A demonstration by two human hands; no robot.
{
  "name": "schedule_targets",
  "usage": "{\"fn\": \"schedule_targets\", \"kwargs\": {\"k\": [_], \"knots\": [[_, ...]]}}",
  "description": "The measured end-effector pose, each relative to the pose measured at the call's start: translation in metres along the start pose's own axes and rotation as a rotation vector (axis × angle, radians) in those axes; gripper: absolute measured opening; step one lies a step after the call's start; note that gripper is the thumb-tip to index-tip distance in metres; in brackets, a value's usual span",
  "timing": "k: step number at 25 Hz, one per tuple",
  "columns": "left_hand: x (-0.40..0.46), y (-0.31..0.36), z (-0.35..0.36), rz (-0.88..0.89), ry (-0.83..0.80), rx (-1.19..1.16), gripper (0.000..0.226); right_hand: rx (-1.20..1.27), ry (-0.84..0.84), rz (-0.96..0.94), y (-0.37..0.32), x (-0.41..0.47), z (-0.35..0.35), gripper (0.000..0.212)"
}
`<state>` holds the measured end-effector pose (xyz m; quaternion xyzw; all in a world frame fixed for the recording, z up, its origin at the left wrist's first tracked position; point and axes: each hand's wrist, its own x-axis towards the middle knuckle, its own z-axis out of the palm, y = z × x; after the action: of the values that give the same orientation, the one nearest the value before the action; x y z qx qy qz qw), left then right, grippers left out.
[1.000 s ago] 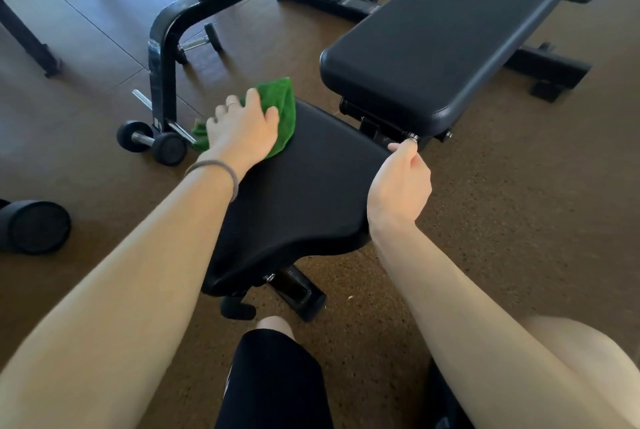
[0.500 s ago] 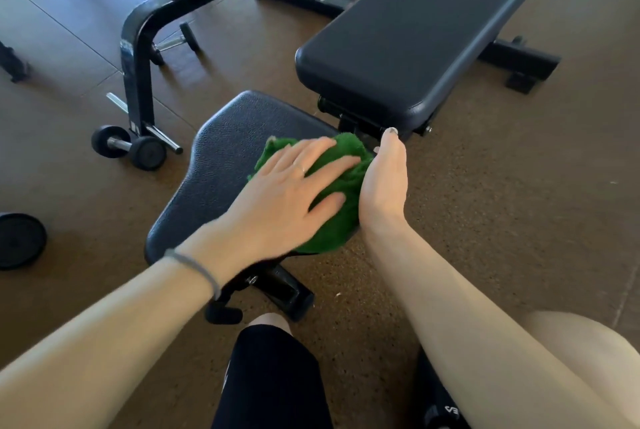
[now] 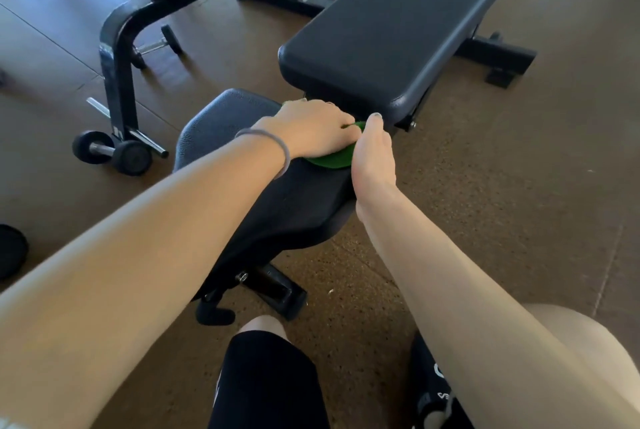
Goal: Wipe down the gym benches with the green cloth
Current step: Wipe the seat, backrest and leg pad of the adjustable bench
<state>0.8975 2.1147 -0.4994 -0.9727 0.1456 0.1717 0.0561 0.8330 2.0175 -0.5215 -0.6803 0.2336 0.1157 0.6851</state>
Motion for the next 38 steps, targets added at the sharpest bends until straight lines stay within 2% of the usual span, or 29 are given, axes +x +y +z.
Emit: {"fn": "schedule_targets", "kwargs": {"k": [1,3,6,9,12,14,17,19,21,24,27,31,33,35,37,38], "knots": [[-0.008,-0.012,0.006,0.007,0.096,-0.044,0.045,-0.04,0.009,-0.055,-0.001,-0.004,0.0,0.061],[-0.03,-0.032,0.022,0.01,0.297,-0.128,0.047,0.024,0.015,-0.027,0.003,-0.005,-0.002,0.06],[-0.091,-0.019,0.053,-0.007,0.445,-0.217,0.056,-0.013,-0.032,-0.009,0.001,-0.005,-0.005,0.063],[-0.138,0.012,0.078,0.014,0.434,-0.174,0.056,0.167,-0.118,0.151,-0.004,-0.007,-0.011,0.071],[-0.101,0.014,0.061,0.041,0.399,-0.14,0.056,0.284,-0.21,0.188,-0.008,-0.016,-0.024,0.066],[-0.071,0.023,0.042,-0.019,0.347,-0.097,0.053,0.332,-0.186,0.16,-0.004,-0.018,-0.031,0.064],[-0.091,0.04,0.062,-0.021,0.422,-0.019,0.057,0.255,-0.133,0.134,0.002,-0.019,-0.043,0.064],[-0.129,0.041,0.084,0.04,0.495,0.08,0.062,0.072,-0.069,0.088,0.005,-0.024,-0.052,0.064],[-0.138,0.039,0.092,0.023,0.548,0.133,0.063,-0.108,-0.047,0.017,0.006,-0.034,-0.056,0.059],[-0.107,0.053,0.076,-0.024,0.555,0.103,0.062,-0.179,-0.039,-0.117,0.002,-0.038,-0.051,0.05],[-0.079,0.069,0.068,-0.081,0.519,0.081,0.054,-0.261,0.01,-0.327,-0.011,-0.026,-0.058,0.051],[-0.069,0.078,0.064,-0.131,0.602,0.043,0.04,-0.334,0.047,-0.521,-0.036,0.017,-0.098,0.035],[-0.065,0.086,0.054,-0.198,0.671,-0.104,0.029,-0.385,0.02,-0.571,-0.052,0.047,-0.111,0.035],[-0.053,0.094,0.032,-0.463,0.791,-0.418,0.026,-0.42,-0.051,-0.633,-0.068,0.08,-0.116,0.032],[-0.027,0.087,0.001,-0.76,0.935,-0.967,0.033,-0.475,-0.14,-0.669,-0.085,0.111,-0.119,0.045],[-0.009,0.084,-0.016,-0.824,1.009,-1.311,0.035,-0.509,-0.175,-0.7,-0.095,0.127,-0.12,0.051]]}}
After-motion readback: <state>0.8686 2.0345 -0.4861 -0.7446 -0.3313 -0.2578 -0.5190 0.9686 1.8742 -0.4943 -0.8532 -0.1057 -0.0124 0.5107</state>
